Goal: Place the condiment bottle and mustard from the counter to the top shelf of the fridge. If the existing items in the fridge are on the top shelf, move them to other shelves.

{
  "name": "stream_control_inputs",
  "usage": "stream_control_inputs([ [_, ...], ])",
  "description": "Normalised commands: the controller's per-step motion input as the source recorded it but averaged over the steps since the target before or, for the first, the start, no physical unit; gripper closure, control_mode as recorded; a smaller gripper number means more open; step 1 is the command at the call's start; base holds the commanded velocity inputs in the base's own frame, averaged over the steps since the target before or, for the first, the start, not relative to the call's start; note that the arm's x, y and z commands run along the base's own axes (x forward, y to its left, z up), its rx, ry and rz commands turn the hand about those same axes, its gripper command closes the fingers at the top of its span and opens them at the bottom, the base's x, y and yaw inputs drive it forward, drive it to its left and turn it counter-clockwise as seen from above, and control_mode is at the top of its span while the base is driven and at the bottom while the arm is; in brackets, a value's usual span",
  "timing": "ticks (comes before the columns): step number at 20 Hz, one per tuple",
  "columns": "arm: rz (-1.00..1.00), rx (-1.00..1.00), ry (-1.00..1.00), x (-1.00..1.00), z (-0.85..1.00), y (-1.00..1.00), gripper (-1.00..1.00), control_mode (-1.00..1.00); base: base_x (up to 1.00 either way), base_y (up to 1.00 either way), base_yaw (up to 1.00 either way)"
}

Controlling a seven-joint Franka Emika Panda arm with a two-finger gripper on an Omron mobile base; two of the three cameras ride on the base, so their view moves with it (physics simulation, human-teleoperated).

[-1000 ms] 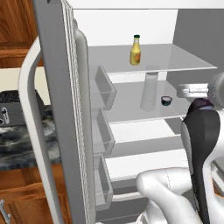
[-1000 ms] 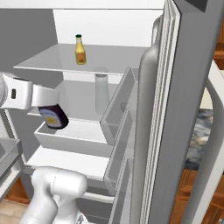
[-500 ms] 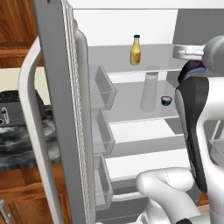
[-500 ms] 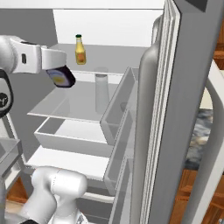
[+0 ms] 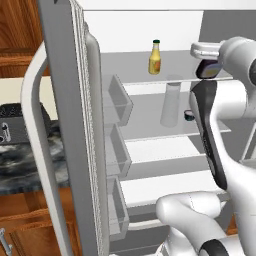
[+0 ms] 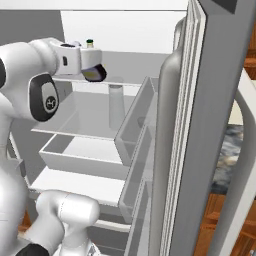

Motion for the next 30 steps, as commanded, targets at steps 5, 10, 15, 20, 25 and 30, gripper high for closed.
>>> stream_control_inputs([
  [5,0.00,0.00,0.01,0.76,0.00,-0.14,1.00,-1.00,0.00,0.00,0.00],
  [10,0.00,0.00,0.22,0.64,0.00,0.00,1.00,-1.00,0.00,0.00,0.00],
  [15,0.00,0.03,0.15,0.33,-0.01,0.00,1.00,-1.00,0.00,0.00,0.00],
  [20,0.00,0.00,0.00,0.24,-0.02,0.00,1.00,-1.00,0.00,0.00,0.00],
  [25,0.00,0.00,0.00,0.49,-0.16,-0.03,1.00,-1.00,0.00,0.00,0.00],
  [30,0.00,0.00,0.00,0.53,-0.11,-0.07,1.00,-1.00,0.00,0.00,0.00],
])
